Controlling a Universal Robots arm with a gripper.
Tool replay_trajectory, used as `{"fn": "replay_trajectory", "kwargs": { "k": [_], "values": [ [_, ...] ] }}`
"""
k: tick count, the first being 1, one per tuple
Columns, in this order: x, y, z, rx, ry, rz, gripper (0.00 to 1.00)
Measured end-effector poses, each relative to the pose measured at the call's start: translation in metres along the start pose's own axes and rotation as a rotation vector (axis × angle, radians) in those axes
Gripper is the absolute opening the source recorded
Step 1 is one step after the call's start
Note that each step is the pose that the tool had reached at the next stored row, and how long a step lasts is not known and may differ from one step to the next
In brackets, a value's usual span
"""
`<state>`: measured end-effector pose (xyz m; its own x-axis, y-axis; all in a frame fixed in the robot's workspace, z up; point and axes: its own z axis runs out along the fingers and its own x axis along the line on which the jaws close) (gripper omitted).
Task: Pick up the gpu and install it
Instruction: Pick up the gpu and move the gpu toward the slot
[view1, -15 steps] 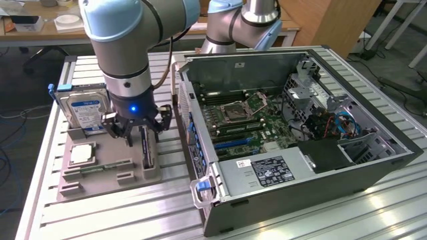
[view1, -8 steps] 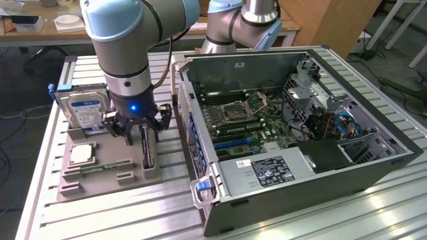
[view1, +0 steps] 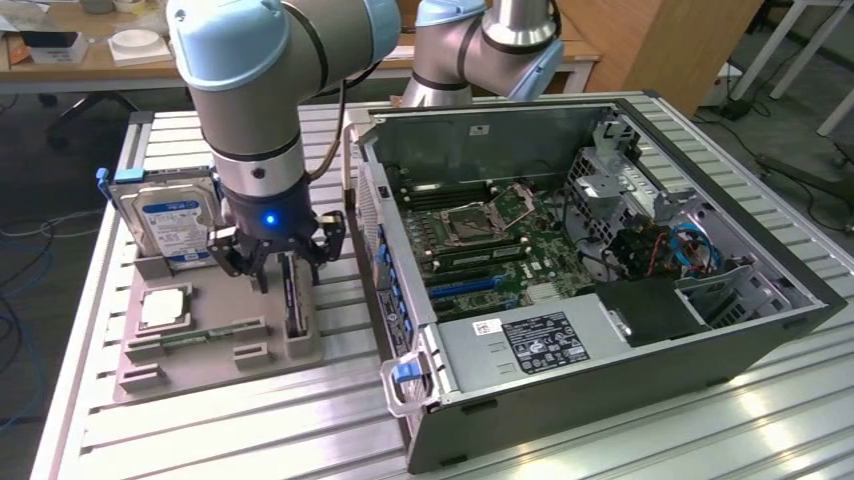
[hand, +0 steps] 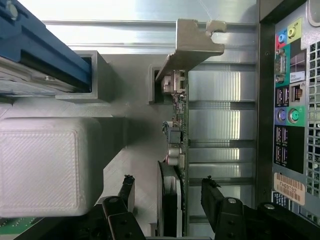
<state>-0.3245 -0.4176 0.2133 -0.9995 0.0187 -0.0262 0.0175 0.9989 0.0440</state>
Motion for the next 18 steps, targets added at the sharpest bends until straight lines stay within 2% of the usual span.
{"fn": "replay_trajectory", "kwargs": {
  "k": [8,9,14,15,18],
  "values": [
    [-0.0001,0.0,-0.0001,0.0001,0.0002,0.0,0.64],
    [0.0,0.0,-0.0001,0.0001,0.0002,0.0,0.56],
    [0.0,0.0,-0.0001,0.0001,0.0002,0.0,0.55],
    [0.0,0.0,-0.0001,0.0002,0.0002,0.0,0.48],
    [0.0,0.0,-0.0001,0.0001,0.0001,0.0,0.48]
  ]
}}
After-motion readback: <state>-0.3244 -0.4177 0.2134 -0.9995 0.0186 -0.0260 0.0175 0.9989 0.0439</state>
